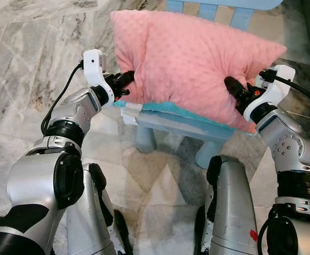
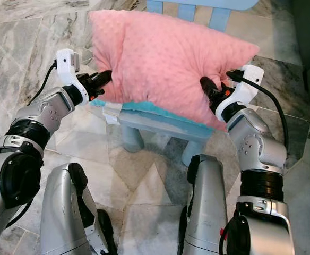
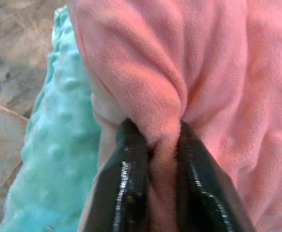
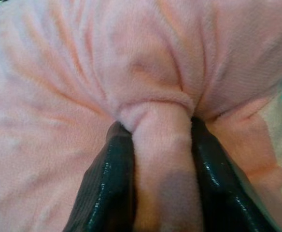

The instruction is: Move the pillow to the sofa

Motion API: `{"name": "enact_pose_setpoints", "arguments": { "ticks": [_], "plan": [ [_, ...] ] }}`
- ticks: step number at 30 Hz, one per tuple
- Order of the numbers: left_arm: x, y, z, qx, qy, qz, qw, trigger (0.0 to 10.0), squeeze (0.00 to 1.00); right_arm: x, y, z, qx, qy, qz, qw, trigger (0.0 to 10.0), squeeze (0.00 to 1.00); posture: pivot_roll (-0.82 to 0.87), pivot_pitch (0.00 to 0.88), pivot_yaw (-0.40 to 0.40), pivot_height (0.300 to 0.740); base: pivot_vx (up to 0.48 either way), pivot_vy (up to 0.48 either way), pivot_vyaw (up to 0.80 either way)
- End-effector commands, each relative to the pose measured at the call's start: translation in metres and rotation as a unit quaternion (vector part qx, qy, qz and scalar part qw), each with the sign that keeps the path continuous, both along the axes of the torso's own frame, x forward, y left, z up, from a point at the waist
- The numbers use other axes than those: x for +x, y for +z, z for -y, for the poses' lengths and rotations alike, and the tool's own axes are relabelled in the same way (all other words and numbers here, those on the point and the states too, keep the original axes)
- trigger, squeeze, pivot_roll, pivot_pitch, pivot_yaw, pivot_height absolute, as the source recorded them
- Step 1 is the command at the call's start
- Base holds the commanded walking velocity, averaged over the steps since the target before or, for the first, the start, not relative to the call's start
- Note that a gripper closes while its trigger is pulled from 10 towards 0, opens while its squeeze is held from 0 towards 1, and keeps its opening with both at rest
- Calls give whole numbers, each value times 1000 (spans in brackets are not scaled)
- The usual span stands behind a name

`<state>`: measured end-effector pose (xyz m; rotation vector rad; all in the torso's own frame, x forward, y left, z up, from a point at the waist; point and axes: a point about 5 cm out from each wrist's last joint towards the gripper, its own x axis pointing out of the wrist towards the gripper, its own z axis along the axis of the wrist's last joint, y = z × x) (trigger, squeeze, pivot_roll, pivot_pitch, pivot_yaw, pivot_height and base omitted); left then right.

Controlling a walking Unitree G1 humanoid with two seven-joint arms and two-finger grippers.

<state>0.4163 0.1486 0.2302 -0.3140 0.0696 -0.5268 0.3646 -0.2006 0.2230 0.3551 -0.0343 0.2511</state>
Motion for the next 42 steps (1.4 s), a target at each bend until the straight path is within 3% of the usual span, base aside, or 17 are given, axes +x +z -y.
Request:
{"name": "enact_pose_setpoints", "arguments": {
  "ticks": [1, 13, 17, 22, 26, 30, 33, 36, 37, 38, 39, 40, 41, 42],
  "plan": [
    [0, 0, -7, 12, 10, 7, 1000, 0, 0, -2, -16, -8, -4, 12, -29, 999, 0, 0, -79, 346, 77, 403, 0, 0, 0],
    [1, 13, -14, 24, 49, 67, 996, 0, 0, -6, -9, -15, 0, 3, 9, 1000, 0, 0, -77, 336, 85, 403, 0, 0, 0],
    [-1, 20, -23, 28, 73, 104, 992, 0, 0, -11, -9, -20, -34, -6, 24, 999, 0, 0, -78, 324, 81, 403, 0, 0, 0],
    [-8, 21, -33, 46, 101, 158, 981, 0, 0, -23, -12, -30, -30, -27, 44, 998, 0, 0, -78, 289, 72, 403, 0, 0, 0],
    [-21, 8, -43, 69, 130, 182, 972, 0, 0, -38, -19, -57, -49, 17, 62, 997, 0, 0, -85, 239, 72, 403, 0, 0, 0],
    [-36, -17, -47, 57, 159, 169, 971, 0, 0, -38, -24, -77, -39, 17, 67, 997, 0, 0, -101, 142, 75, 403, 0, 0, 0],
    [-40, -23, -46, 57, 168, 172, 969, 0, 0, -39, -24, -81, -40, 17, 72, 996, 0, 0, -109, 118, 74, 403, 0, 0, 0],
    [-53, -36, -41, 57, 201, 188, 960, 0, 0, -42, -19, -88, -62, 2, 101, 993, 0, 0, -121, 58, 62, 403, 0, 0, 0],
    [-55, -38, -40, 57, 208, 189, 958, 0, 0, -42, -17, -87, -75, -8, 109, 991, 3490, 0, -121, 52, 61, 403, 0, 0, 0],
    [-55, -38, -40, 57, 208, 189, 958, 0, 0, -42, -17, -87, -75, -8, 109, 991, 3490, 0, -121, 52, 61, 403, 0, 0, 0],
    [-61, -42, -35, 61, 210, 194, 956, 39, 0, -45, -14, -88, -100, -19, 129, 986, 6706, 0, -124, 32, 58, 403, 0, 0, 0],
    [-64, -43, -32, 62, 209, 195, 956, 1373, 0, -46, -13, -88, -112, -26, 134, 984, 9608, 0, -125, 23, 57, 403, 0, 0, 0],
    [-66, -45, -28, 67, 205, 195, 957, 3529, 0, -45, -13, -88, -128, -39, 136, 982, 10000, 0, -127, 13, 57, 403, 0, 0, 0],
    [-67, -48, -23, 74, 198, 193, 958, 8078, 0, -43, -13, -85, -148, -57, 137, 978, 10000, 0, -128, 0, 56, 403, 0, 0, 0]
  ]
}}
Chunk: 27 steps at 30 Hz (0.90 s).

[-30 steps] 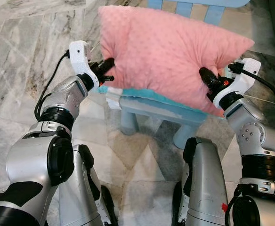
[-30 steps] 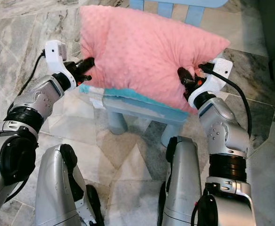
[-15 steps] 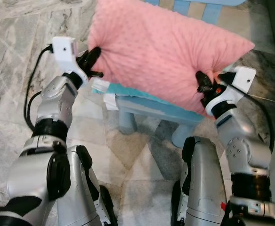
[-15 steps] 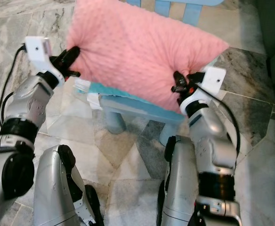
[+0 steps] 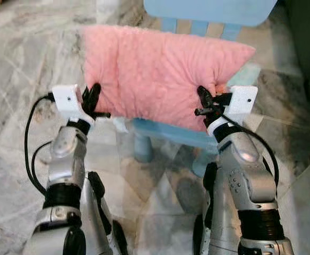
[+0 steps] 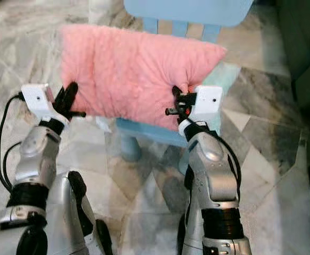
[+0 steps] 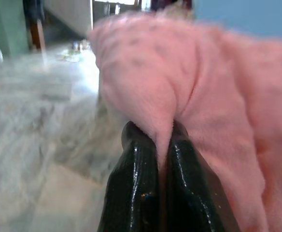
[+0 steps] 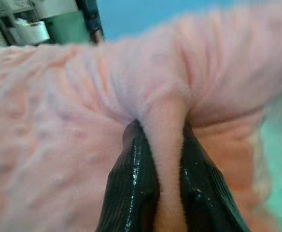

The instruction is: Move the pillow to the sofa

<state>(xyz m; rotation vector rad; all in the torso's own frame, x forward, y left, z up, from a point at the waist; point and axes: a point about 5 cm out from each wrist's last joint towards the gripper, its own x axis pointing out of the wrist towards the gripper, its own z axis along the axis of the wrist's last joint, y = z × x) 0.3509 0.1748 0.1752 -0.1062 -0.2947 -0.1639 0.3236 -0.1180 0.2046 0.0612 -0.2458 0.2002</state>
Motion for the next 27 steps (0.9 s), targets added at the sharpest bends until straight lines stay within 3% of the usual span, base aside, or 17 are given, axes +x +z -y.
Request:
{"name": "enact_pose_setpoints", "arguments": {
  "ticks": [1, 2, 3, 7, 14, 18, 22, 27],
  "plan": [
    [-2, 7, 3, 18, -2, 17, 1000, 8078, 0, -2, 5, -3, -17, -10, 21, 1000, 10000, 0, -128, 0, 56, 403, 0, 0, 0],
    [-3, 6, 5, 21, 0, 15, 1000, 9608, 0, -2, 5, -2, -22, -19, 23, 999, 10000, 0, -128, 0, 55, 403, 0, 0, 0],
    [-3, 5, 6, 14, 3, 13, 1000, 10000, 0, -1, 5, 0, -32, -34, 27, 999, 10000, 0, -129, 0, 54, 403, 0, 0, 0],
    [-7, 6, 12, 9, 8, 17, 1000, 10000, 0, -3, 13, 2, -55, -82, 55, 994, 10000, 0, -131, 0, 52, 403, 0, 0, 0],
    [-13, 5, 16, 9, 7, 8, 1000, 10000, 0, -7, 23, 3, -80, -107, 79, 988, 10000, 0, -133, 0, 49, 403, 0, 0, 0],
    [-25, 2, 17, 21, 11, 9, 1000, 10000, 0, -14, 20, 6, -106, -128, 82, 983, 10000, 0, -143, 0, 57, 403, 0, 0, 0],
    [-36, -8, 20, 33, 10, -5, 999, 10000, 0, -17, 12, 11, -95, -141, 63, 983, 10000, 0, -147, 0, 62, 403, 0, 0, 0],
    [-38, -13, 26, 31, 1, -19, 999, 10000, 0, -19, 12, 10, -74, -139, 58, 986, 10000, 0, -158, 0, 66, 403, 0, 0, 0]
  ]
}}
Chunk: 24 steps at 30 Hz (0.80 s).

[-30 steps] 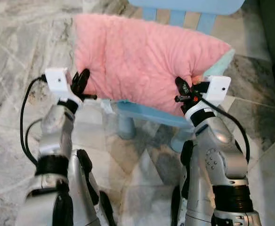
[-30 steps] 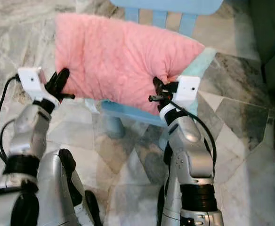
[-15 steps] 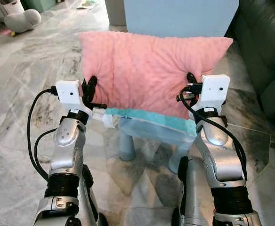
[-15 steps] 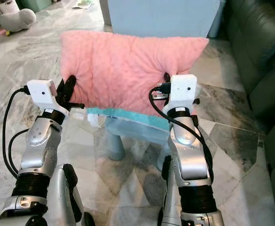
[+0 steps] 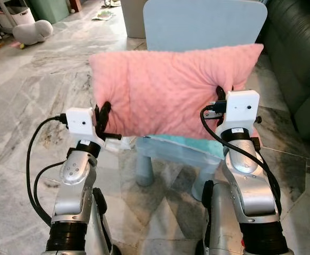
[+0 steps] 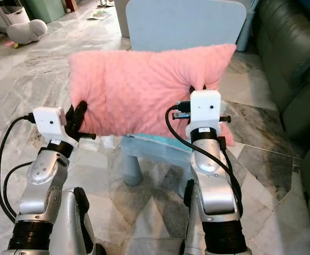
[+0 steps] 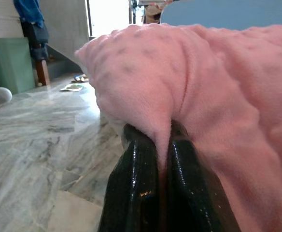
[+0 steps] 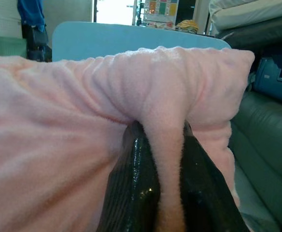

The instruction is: Move the pillow to the sofa

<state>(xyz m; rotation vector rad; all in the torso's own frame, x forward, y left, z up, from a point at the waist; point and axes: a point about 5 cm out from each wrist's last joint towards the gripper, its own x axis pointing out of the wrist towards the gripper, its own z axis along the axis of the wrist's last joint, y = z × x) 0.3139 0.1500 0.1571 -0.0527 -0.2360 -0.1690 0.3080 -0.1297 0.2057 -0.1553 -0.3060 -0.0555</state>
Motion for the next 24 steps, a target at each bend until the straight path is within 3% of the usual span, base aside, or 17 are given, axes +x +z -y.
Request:
{"name": "enact_pose_setpoints", "arguments": {
  "ticks": [1, 9, 24],
  "plan": [
    [0, 7, 4, 1, -3, 10, 1000, 10000, 0, -3, 11, -1, 8, 3, 24, 1000, 10000, 0, -160, 0, 67, 403, 0, 0, 0],
    [3, 9, 7, -3, -6, 10, 1000, 10000, 0, -2, 13, 5, 13, 2, 22, 1000, 10000, 0, -170, 0, 65, 416, 0, 0, 0],
    [4, 2, 14, -5, -22, -5, 1000, 10000, 0, 2, 17, 11, 16, 1, 21, 1000, 10000, 0, -186, 0, 61, 511, 0, 0, 0]
  ]
}}
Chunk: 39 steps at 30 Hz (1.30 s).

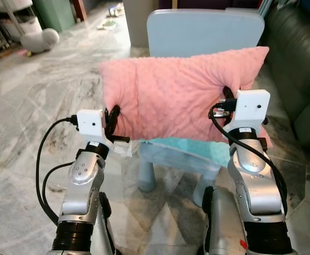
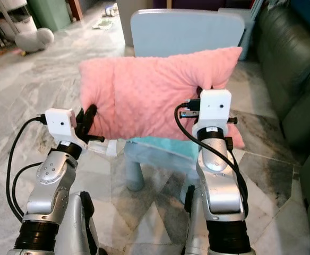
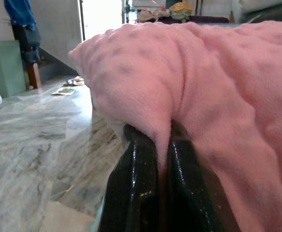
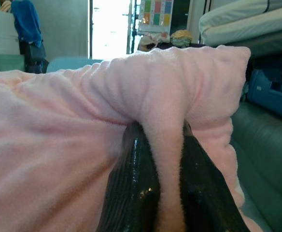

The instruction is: Move the pillow to the sofa

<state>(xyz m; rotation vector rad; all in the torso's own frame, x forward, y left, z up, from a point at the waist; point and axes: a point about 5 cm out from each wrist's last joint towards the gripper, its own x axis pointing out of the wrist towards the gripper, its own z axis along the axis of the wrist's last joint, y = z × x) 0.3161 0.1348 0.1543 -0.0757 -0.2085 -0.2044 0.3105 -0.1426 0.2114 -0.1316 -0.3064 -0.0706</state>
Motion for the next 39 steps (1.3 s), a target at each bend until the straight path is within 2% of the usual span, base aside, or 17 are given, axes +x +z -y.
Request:
{"name": "enact_pose_setpoints", "arguments": {
  "ticks": [1, 14, 28, 37, 39],
  "plan": [
    [2, 4, -1, 3, -3, 8, 1000, 10000, 0, 0, 11, -2, 4, 6, 19, 1000, 10000, 0, -187, 0, 61, 516, 0, 0, 0],
    [2, 0, 3, 5, -8, 0, 1000, 10000, 0, 0, 11, -1, 8, 9, 18, 1000, 10000, 0, -192, 0, 58, 591, 0, 0, 0],
    [0, -3, 5, 8, -14, -6, 1000, 10000, 0, -1, 10, -1, 12, 7, 14, 1000, 10000, 0, -194, 0, 63, 691, 0, 0, 0],
    [1, -8, 8, 16, -23, -21, 999, 10000, 0, -2, 12, -1, 17, 6, 15, 1000, 10000, 0, -198, 0, 65, 740, 0, 0, 0],
    [1, -10, 10, 20, -26, -28, 999, 10000, 0, -2, 12, 0, 17, 6, 15, 1000, 10000, 0, -198, 0, 65, 740, 0, 0, 0]
  ]
}}
